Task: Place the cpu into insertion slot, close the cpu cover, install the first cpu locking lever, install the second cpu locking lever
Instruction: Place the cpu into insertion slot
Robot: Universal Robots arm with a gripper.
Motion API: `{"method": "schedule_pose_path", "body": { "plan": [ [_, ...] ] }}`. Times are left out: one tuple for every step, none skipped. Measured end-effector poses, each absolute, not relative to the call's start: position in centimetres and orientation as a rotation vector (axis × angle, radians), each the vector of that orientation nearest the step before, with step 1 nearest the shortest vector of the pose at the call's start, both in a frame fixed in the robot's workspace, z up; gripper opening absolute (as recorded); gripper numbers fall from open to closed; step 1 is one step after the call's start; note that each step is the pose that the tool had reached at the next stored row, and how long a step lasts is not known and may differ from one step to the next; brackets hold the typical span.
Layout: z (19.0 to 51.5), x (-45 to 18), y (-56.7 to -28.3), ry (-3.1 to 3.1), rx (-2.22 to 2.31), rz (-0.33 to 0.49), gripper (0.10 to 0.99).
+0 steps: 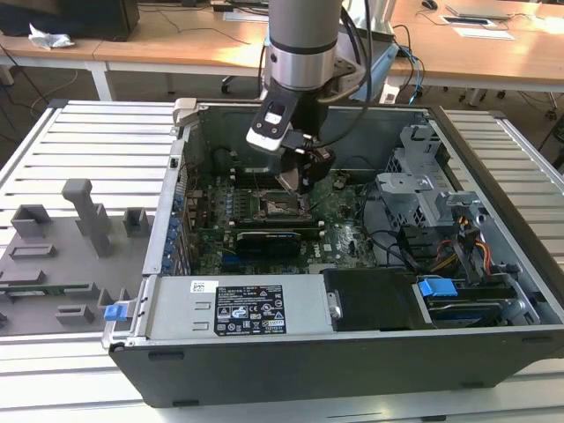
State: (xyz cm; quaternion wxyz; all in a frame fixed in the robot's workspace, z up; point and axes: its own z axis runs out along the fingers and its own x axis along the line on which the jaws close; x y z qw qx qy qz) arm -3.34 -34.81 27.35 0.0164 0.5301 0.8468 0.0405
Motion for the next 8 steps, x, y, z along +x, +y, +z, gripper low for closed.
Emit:
{"method": "schedule_pose_path", "body": {
  "plan": [
    [27.31,-3.34,-34.81,2.619,1.67,0.125,0.541],
    [27.25,-3.34,-34.81,2.597,1.701,0.125,0.541],
    [27.2,-3.34,-34.81,2.585,1.719,0.124,0.541],
    [27.16,-3.34,-34.81,2.569,1.742,0.124,0.541],
    [27.07,-3.34,-34.81,2.54,1.781,0.123,0.541],
    [27.01,-3.34,-34.81,2.52,1.808,0.122,0.541],
    [26.97,-3.34,-34.81,2.505,1.828,0.121,0.541],
    [26.91,-3.34,-34.81,2.48,1.859,0.121,0.541]
  ]
}}
